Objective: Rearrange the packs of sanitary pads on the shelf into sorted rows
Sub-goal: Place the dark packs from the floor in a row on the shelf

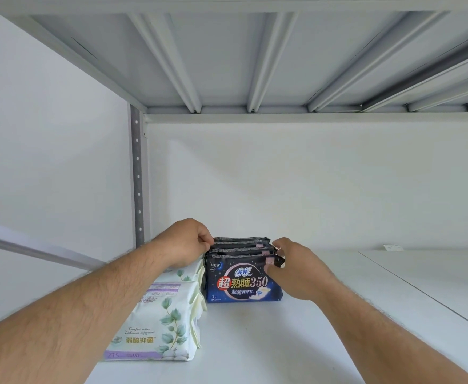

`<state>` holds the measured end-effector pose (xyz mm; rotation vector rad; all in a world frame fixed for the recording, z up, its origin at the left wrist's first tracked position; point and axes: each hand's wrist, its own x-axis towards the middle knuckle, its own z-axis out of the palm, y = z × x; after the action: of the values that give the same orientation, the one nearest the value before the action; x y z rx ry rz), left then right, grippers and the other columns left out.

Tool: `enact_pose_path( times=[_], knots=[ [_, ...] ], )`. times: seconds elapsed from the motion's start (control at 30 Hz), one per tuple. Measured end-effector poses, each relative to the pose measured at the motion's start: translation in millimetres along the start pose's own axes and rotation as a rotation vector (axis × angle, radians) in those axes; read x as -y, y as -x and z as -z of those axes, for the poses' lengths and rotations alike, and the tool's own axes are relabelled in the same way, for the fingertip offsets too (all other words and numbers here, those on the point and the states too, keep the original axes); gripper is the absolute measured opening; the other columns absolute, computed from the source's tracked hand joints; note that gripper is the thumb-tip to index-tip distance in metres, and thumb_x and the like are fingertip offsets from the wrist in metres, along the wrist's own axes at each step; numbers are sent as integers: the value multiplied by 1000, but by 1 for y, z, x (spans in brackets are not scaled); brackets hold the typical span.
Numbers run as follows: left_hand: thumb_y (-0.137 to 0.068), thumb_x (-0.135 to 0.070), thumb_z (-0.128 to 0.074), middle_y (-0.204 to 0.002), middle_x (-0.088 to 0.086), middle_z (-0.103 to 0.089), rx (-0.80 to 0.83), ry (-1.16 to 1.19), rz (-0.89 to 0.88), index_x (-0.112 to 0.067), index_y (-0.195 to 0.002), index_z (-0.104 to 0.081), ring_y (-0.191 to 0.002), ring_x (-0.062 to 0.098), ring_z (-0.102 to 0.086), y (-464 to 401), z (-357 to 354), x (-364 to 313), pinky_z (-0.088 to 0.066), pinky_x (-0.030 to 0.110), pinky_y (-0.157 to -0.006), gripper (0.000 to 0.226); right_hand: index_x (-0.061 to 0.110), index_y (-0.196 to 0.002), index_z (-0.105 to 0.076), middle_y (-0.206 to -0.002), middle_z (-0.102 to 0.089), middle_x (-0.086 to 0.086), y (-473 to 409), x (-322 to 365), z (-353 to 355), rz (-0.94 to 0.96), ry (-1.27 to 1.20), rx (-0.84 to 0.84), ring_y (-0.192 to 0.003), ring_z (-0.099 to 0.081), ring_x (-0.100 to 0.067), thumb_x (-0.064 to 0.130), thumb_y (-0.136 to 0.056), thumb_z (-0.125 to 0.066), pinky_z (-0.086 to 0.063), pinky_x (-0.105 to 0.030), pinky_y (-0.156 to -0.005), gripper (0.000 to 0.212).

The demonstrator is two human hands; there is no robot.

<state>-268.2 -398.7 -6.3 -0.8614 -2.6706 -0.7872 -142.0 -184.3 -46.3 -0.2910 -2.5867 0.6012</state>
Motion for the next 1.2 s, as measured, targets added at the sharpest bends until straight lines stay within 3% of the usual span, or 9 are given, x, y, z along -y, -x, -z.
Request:
enact_pose_path(
  times=[0.13, 0.23, 0.47, 0.53, 0.63, 0.77, 0.83, 1.13, 1.2],
  knots=[
    [-87, -26, -71, -95, -13, -68, 17, 0, 2, -31, -90, -72, -88, 3, -62, 4, -1, -3, -48, 21, -77, 6, 25, -132, -43, -116, -63, 6, 3, 1, -1, -46, -16, 42, -96, -62, -15, 35, -92, -57, -56, -34, -78, 44],
    [-83, -32, -74, -97, -16, -68, 66, -64, 7, -32, -90, -74, -89, 4, -62, 6, -1, -7, -52, 27, -84, 7, 24, -128, -46, -105, -62, 6, 3, 1, -3, -79, -55, 55, -94, -63, -16, 30, -91, -57, -57, -36, -76, 39],
    [-89, -24, -69, -99, -16, -68, 65, -129, -4, -29, -100, -75, -92, 3, -60, 6, 0, -11, -50, 25, -87, 13, 26, -126, -49, -108, -63, 8, 3, 7, -8, -96, -112, 59, -91, -63, -15, 29, -89, -58, -55, -32, -73, 38],
    [-89, -25, -69, -99, -16, -67, 65, -131, -1, -30, -101, -74, -92, 3, -60, 7, 0, -11, -50, 25, -87, 14, 25, -130, -46, -113, -59, 8, 4, 7, -8, -114, -140, 62, -95, -59, -15, 31, -88, -61, -53, -32, -77, 45],
    [-89, -26, -69, -102, -16, -67, 65, -139, -7, -30, -103, -74, -93, 4, -60, 7, 0, -11, -50, 26, -89, 15, 18, -147, -31, -129, -52, 0, 2, 3, -6, -172, -233, 89, -105, -51, -17, 32, -85, -70, -45, -29, -82, 74],
    [-89, -27, -69, -105, -15, -68, 61, -143, -7, -30, -101, -74, -91, 4, -60, 8, -2, -11, -51, 26, -87, 14, 14, -153, -21, -92, -52, 19, -2, -1, -5, -236, -403, 165, -84, -54, -3, 21, -85, -74, -46, -21, -71, 87],
    [-88, -28, -69, -105, -15, -68, 61, -156, -7, -30, -101, -74, -92, 4, -60, 8, -3, -11, -51, 27, -88, 14, 14, -151, -24, -87, -52, 21, -2, 0, -6, -236, -441, 166, -77, -53, 4, 15, -86, -72, -43, -15, -62, 81],
    [-89, -32, -68, -103, -16, -68, 56, -203, 2, -32, -99, -73, -90, 5, -61, 9, -4, -13, -54, 31, -84, 11, 14, -150, -30, -96, -61, 10, -5, -10, -11, -232, -491, 102, -82, -58, 0, 20, -86, -74, -42, -18, -63, 77],
    [-89, -33, -67, -102, -17, -68, 55, -205, 5, -33, -96, -72, -89, 4, -61, 9, -4, -13, -54, 31, -83, 9, 17, -150, -31, -109, -60, 7, -5, -12, -11, -228, -479, 100, -91, -60, -7, 24, -86, -75, -43, -21, -67, 79]
  ],
)
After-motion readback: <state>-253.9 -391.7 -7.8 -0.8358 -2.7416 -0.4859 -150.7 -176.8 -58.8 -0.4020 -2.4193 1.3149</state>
